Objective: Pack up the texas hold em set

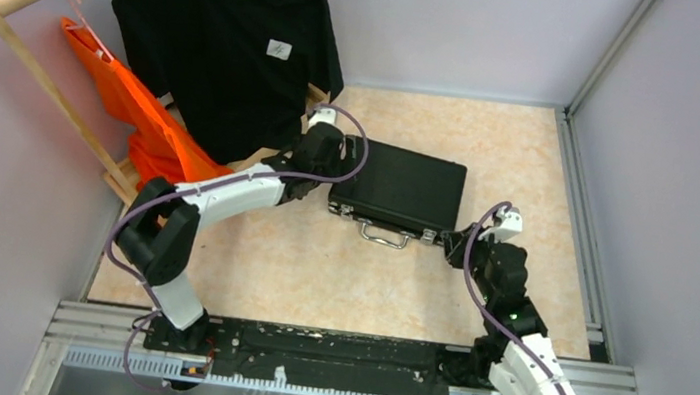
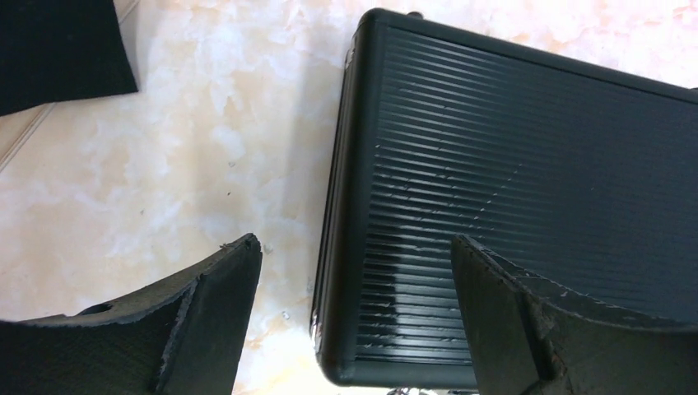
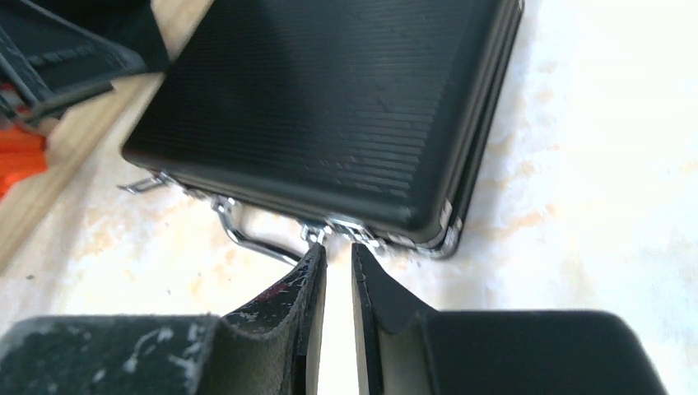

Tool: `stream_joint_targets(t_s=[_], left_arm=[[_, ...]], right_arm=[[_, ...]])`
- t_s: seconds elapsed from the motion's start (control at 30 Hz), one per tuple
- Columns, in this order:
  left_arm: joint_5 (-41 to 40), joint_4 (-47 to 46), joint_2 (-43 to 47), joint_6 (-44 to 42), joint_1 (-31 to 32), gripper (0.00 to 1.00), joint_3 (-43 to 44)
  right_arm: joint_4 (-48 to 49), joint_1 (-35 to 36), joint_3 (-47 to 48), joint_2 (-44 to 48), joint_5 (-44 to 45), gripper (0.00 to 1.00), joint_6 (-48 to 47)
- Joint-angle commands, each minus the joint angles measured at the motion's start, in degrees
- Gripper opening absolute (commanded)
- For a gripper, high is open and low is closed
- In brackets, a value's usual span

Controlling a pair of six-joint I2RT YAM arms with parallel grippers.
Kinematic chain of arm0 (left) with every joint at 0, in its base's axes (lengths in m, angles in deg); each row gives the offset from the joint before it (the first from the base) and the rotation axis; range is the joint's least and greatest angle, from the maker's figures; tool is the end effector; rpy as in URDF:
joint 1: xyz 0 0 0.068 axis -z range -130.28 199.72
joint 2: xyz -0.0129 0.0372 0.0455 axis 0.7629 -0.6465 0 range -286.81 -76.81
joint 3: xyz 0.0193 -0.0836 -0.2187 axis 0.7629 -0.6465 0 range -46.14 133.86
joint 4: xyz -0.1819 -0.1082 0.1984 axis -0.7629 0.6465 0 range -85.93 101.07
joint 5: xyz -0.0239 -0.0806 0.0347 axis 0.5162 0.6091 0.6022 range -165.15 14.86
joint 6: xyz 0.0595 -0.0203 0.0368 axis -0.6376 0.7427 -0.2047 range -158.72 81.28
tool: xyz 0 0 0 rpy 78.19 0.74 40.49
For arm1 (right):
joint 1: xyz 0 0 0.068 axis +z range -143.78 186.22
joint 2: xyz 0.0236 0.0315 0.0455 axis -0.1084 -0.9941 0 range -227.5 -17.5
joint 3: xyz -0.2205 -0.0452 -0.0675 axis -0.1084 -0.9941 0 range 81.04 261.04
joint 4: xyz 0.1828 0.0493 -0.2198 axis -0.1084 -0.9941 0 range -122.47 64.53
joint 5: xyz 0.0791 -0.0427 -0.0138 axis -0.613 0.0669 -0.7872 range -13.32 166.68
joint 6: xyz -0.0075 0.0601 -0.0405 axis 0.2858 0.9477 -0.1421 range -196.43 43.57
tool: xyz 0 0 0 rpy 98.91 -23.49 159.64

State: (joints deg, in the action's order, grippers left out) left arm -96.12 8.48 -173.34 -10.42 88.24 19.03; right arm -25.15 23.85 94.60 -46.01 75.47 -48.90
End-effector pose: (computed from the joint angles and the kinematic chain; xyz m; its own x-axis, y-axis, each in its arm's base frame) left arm 0.3406 -0.2433 0.1684 -0.5706 -0.1117 -0.8136 0.0951 0.9751 -0.2005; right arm 0.2230 0.0722 0.1737 -0.3625 0.3697 -0.8555 -0.1745 0.8748 0.4520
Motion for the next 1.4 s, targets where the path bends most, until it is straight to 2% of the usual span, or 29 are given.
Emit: stream_joint_targets(t_s=[0.0,0.1,0.27,0.37,0.47,0.6,0.77,0.9,0.97,1.07,1.17,1.23,1.3,1.37], left_arm=[[-1.0,0.4,-2.0,0.0,0.6,0.91,3.4],[-1.2,1.4,-1.7,1.9,0.6,0.92,1.8],[-1.2,2.9,0.7,7.3,0.6,0.95,-2.5],[-2.6,4.5,3.0,9.4,0.4,0.96,-3.7],[-3.5,5.8,5.0,9.8,0.4,0.96,-4.3],[-4.7,6.7,7.1,10.5,0.4,0.96,-5.6],[-5.8,6.9,8.6,10.6,0.3,0.95,-7.6],[-5.8,6.8,10.2,10.9,0.3,0.95,-9.3],[-5.9,6.7,11.1,10.6,0.3,0.95,-10.0],[-6.8,6.3,12.3,10.2,0.3,0.95,-11.0],[-6.9,5.2,12.8,10.0,0.3,0.94,-11.7],[-6.5,4.7,12.6,10.1,0.3,0.94,-12.0],[-6.2,4.8,12.3,10.2,0.3,0.94,-12.2],[-6.1,4.8,12.1,10.2,0.3,0.94,-12.3]], right_arm=[[-0.7,0.4,-1.3,1.4,1.2,0.23,0.2],[0.0,0.4,-2.9,2.0,0.6,0.41,-0.1],[0.8,1.2,-5.1,2.8,3.7,0.57,-0.9],[-0.6,5.3,-5.0,3.7,10.6,0.68,-2.1],[-1.4,13.5,-3.7,3.4,20.8,0.75,-2.9],[0.0,27.3,0.1,-4.6,35.4,0.75,-1.7],[1.6,41.1,6.2,-24.1,57.8,0.74,4.7],[7.2,42.4,6.7,-35.0,64.5,0.66,9.3],[12.0,42.4,5.3,-35.9,66.6,0.63,9.7],[13.5,42.4,4.1,-35.4,70.1,0.63,10.7],[19.0,42.4,1.5,-34.6,70.8,0.62,7.4],[22.7,42.4,0.3,-34.9,70.6,0.6,5.9],[23.6,42.4,0.3,-36.1,70.6,0.52,5.8],[24.1,42.4,0.6,-38.1,70.1,0.51,6.0]])
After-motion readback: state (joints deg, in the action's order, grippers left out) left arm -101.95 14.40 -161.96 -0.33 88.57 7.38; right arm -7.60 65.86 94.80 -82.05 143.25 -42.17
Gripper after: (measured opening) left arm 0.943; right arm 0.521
